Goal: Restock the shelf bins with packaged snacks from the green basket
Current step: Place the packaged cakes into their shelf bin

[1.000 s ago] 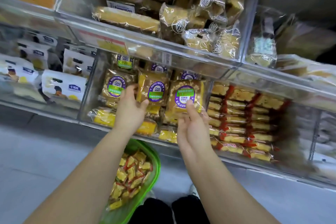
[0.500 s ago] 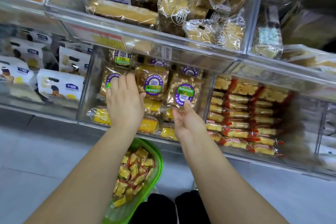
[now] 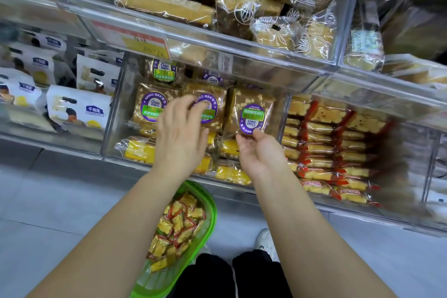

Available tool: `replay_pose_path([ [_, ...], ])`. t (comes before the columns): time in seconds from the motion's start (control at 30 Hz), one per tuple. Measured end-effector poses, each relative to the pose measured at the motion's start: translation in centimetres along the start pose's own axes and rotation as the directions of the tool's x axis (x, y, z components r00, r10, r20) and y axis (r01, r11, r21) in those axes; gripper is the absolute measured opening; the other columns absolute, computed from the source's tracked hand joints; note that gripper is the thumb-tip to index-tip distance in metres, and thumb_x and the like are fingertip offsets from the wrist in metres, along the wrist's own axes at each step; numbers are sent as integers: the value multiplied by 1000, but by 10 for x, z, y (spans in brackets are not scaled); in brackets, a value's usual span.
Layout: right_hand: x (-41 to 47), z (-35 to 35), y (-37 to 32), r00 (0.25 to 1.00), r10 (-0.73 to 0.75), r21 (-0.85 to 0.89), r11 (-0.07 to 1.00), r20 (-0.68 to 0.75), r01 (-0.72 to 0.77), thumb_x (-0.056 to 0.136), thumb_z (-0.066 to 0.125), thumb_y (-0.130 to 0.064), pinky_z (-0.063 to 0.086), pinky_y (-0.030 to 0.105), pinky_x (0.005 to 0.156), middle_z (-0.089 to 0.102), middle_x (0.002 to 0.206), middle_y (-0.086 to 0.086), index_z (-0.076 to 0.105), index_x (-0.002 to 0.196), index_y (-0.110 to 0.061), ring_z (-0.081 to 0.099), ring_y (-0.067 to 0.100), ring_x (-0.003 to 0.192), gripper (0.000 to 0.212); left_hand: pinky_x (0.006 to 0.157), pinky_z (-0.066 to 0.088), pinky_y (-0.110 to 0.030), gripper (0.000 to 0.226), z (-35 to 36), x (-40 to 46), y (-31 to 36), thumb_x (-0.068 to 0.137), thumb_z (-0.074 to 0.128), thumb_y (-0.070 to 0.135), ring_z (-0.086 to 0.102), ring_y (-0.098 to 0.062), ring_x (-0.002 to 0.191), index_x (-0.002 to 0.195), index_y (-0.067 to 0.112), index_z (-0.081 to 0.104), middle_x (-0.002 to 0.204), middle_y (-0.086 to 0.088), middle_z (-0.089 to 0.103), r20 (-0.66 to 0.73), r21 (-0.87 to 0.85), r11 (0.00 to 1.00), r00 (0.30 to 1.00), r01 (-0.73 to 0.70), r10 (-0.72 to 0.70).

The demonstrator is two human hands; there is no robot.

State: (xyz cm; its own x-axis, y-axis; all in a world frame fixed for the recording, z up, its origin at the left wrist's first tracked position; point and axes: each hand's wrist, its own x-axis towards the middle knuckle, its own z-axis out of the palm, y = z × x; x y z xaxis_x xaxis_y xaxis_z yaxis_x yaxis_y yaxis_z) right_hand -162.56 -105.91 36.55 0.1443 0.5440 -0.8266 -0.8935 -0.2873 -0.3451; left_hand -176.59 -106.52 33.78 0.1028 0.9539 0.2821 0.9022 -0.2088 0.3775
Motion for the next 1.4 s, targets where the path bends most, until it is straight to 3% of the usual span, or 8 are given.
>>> replay_pose_path([
  [0.23, -25, -28, -7, 995, 17, -495, 868, 95, 32, 94, 45, 1, 48, 36, 93, 54, 97, 15, 47, 105, -2, 57, 25, 96, 11, 97, 34, -50, 49, 18, 6, 22, 70, 77, 20, 43, -34, 123, 115, 26, 59, 126, -4, 57, 218, 46, 990, 969, -131, 118],
  [0.37, -27, -29, -11, 868, -287, -845, 246, 405, 475, 94, 42, -4, 48, 22, 64, 55, 106, -8, 49, 116, -27, 56, 8, 83, 33, 95, 33, -50, 48, 22, 10, 31, 67, 78, 17, 44, -34, 120, 112, 23, 60, 122, -6, 58, 199, 77, 996, 979, -51, 35],
  [0.6, -14, -18, -20, 824, -272, -858, -15, 497, 513, 93, 42, -4, 46, 25, 70, 52, 112, 3, 46, 127, -17, 52, 13, 86, 36, 98, 33, -39, 35, 9, -10, 8, 79, 64, 7, 38, -22, 118, 112, 18, 59, 123, -4, 50, 55, -243, 962, 992, 123, -113],
  [0.77, -13, 8, -33, 559, -214, -543, -653, 801, 528, 88, 56, -15, 42, 35, 100, 47, 128, 9, 47, 131, -16, 52, 23, 111, 44, 88, 38, -28, 27, 0, -23, 1, 82, 62, 4, 45, -18, 112, 106, 15, 61, 115, -2, 53, 52, -329, 930, 987, 162, -153],
  [1.0, 5, 29, -34, 688, -50, -294, -925, 724, 242, 71, 73, -45, 31, 41, 104, 44, 134, 10, 36, 137, -18, 36, 29, 127, 80, 80, 44, -28, 39, 6, -23, 10, 87, 59, 27, 52, -10, 98, 124, 23, 48, 109, 11, 57, 352, -333, 901, 923, 277, -153],
  [1.2, -31, 1, -42, 405, -271, -430, -818, 873, 381, 59, 79, -49, 39, 30, 69, 56, 94, -3, 57, 98, -22, 51, 17, 88, 52, 79, 42, -13, 76, 10, -23, 16, 73, 71, 43, 52, 1, 100, 135, 31, 30, 121, 18, 44, 403, -584, 703, 897, 405, -182],
  [1.33, -41, -27, -32, 749, -443, -760, 199, 493, 618, 63, 79, -42, 53, 23, 64, 68, 87, -7, 56, 98, -20, 65, 8, 81, 47, 88, 49, -21, 68, 6, -13, 21, 60, 80, 44, 59, 1, 106, 116, 43, 41, 117, 20, 58, 535, -787, 271, 832, 554, -146],
  [1.4, -37, -40, -25, 877, -334, -728, 495, 344, 474, 71, 76, -34, 57, 29, 78, 70, 95, -2, 51, 118, -15, 69, 12, 87, 56, 82, 53, -22, 56, 3, -3, 20, 67, 81, 35, 62, 1, 100, 110, 45, 46, 110, 17, 63, 528, -784, 299, 838, 544, -139],
])
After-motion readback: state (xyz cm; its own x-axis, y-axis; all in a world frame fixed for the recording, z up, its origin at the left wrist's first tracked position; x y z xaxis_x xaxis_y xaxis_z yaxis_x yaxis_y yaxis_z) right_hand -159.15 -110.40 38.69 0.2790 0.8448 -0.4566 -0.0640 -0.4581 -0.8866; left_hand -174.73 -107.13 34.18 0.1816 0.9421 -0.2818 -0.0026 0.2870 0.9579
